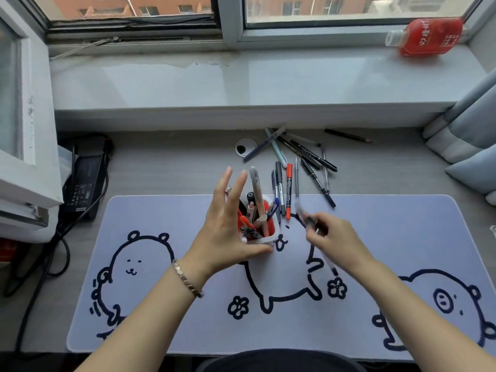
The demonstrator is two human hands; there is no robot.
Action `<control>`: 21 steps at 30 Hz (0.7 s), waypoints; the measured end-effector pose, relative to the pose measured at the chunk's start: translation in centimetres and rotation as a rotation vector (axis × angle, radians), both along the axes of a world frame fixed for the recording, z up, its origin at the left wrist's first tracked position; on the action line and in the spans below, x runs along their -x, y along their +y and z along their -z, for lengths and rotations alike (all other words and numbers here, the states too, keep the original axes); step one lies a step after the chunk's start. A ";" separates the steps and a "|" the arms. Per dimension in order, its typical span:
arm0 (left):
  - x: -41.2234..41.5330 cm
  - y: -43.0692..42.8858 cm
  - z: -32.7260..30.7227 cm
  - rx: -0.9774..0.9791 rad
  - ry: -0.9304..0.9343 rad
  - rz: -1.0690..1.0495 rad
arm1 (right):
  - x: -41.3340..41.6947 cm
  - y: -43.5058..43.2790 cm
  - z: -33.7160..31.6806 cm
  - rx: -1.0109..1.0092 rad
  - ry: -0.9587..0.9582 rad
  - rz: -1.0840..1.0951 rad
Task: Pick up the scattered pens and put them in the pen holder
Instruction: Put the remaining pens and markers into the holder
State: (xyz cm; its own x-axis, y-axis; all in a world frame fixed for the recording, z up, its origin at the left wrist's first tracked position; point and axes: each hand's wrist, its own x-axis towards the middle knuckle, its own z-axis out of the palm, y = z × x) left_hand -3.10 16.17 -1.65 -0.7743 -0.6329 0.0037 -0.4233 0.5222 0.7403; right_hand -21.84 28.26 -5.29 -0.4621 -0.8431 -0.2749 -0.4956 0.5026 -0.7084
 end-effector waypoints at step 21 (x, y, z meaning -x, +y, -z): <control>-0.3 1.4 4.0 0.441 0.178 -0.010 | -4.7 -2.5 -2.2 0.594 0.054 -0.202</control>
State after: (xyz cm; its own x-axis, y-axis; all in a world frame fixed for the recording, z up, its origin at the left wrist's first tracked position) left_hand -2.81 17.54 -5.65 -0.7309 -0.5487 0.4058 -0.3166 0.7994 0.5107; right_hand -17.14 25.76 -3.05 -0.2775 -0.9169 0.2868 -0.5822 -0.0769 -0.8094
